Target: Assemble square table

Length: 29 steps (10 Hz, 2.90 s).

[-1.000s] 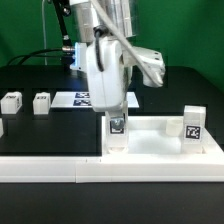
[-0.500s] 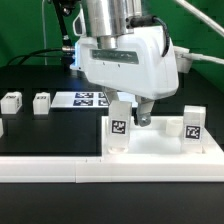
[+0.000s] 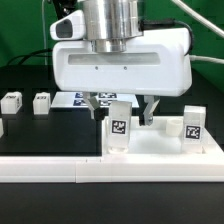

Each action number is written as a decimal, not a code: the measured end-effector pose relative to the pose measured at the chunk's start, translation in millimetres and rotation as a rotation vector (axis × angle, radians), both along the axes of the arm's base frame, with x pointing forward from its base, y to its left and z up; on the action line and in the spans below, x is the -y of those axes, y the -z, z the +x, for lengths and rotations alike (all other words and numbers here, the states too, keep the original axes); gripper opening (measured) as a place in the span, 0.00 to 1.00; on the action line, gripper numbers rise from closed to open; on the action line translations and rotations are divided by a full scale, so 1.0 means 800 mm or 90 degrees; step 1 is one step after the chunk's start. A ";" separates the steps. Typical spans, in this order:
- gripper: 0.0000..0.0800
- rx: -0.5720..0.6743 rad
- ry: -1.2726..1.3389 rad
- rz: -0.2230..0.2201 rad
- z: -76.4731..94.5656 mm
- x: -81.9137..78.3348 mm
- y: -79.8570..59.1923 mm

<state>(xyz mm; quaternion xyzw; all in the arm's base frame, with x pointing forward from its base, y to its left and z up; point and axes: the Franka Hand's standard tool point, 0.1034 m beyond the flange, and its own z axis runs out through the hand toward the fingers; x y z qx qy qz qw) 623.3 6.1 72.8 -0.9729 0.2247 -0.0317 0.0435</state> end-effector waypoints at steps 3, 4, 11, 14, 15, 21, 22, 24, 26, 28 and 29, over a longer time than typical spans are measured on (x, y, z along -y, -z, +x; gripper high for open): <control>0.66 -0.006 -0.060 -0.014 -0.003 0.001 0.003; 0.66 -0.007 -0.054 -0.014 -0.004 0.001 0.004; 0.36 -0.030 0.392 0.021 -0.002 0.000 0.005; 0.36 -0.064 0.705 0.095 -0.001 0.005 0.005; 0.36 -0.070 0.767 0.103 -0.001 0.005 0.005; 0.62 -0.034 0.545 0.089 0.002 -0.001 0.004; 0.77 -0.028 0.454 0.083 0.000 -0.001 0.005; 0.80 -0.022 0.399 0.075 0.000 0.001 0.005; 0.81 -0.011 0.291 0.061 0.001 0.003 0.005; 0.81 0.004 0.057 0.029 0.007 0.005 0.004; 0.81 0.006 0.046 0.026 0.006 0.006 0.004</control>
Offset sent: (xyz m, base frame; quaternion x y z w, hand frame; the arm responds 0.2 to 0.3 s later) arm 0.0000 0.0000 0.0000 0.0000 0.0000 0.0000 1.0000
